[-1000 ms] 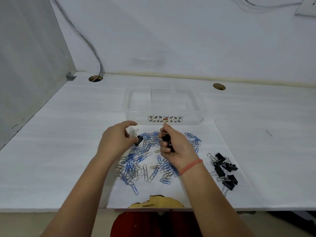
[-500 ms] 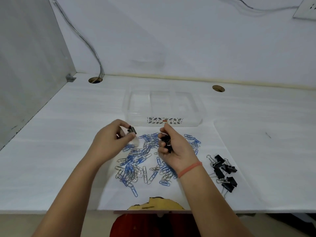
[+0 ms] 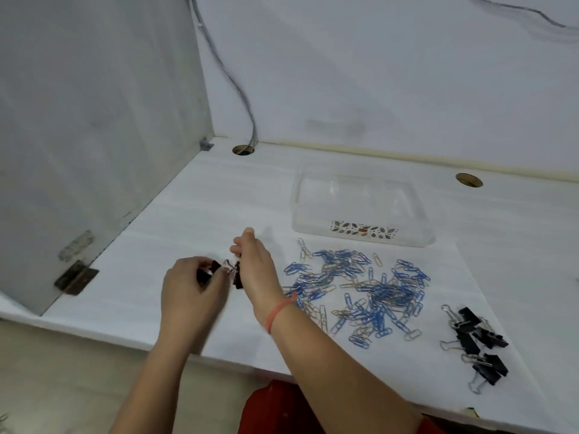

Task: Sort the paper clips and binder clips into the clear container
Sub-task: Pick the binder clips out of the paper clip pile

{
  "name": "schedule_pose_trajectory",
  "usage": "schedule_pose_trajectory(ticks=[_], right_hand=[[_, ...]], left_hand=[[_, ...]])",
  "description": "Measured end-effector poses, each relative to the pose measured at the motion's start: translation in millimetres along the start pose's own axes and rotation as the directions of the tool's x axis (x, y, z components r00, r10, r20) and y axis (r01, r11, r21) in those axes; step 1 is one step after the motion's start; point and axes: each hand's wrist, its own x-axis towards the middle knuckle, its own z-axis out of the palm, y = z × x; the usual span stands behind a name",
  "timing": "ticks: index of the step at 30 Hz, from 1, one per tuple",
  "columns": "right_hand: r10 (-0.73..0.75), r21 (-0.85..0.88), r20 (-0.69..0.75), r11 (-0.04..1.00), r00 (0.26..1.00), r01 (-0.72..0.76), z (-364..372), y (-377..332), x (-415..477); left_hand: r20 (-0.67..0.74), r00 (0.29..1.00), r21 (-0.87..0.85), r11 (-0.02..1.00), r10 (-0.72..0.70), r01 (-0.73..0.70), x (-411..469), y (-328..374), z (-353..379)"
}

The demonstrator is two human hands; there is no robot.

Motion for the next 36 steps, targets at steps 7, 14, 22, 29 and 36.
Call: schedule_pose_trajectory(ticks=[7, 14, 22, 29, 36], right_hand=[[-0.098, -0.049, 0.048, 0.994, 0.994, 0.100, 0, 16, 3], [-0.355, -0.340, -0.002, 0.879, 0.935, 0.333, -7, 23, -3], [-0.567, -0.700, -0.081, 0.618, 0.819, 0.359, -79, 20, -33], [-0.387, -0.895, -0.314, 0.426, 0.867, -0.134, -179, -2, -59], [-0.154, -0.867, -0.311, 0.450, 0.938, -0.214, -192, 12, -78]], left_hand=[[0.013, 0.998, -0.207, 0.977, -0.057, 0.059, 2, -13, 4], [-0.120, 0.990, -0.233, 0.972, -0.071, 0.042, 0, -10, 2], [-0.264, 0.964, -0.128, 0.992, -0.042, 0.008, -10, -1, 2], [0.006, 0.958, 0.035, 0.958, 0.285, -0.285, -53, 35, 36], [0.251, 0.958, 0.146, 0.973, 0.138, -0.179, -65, 61, 65]])
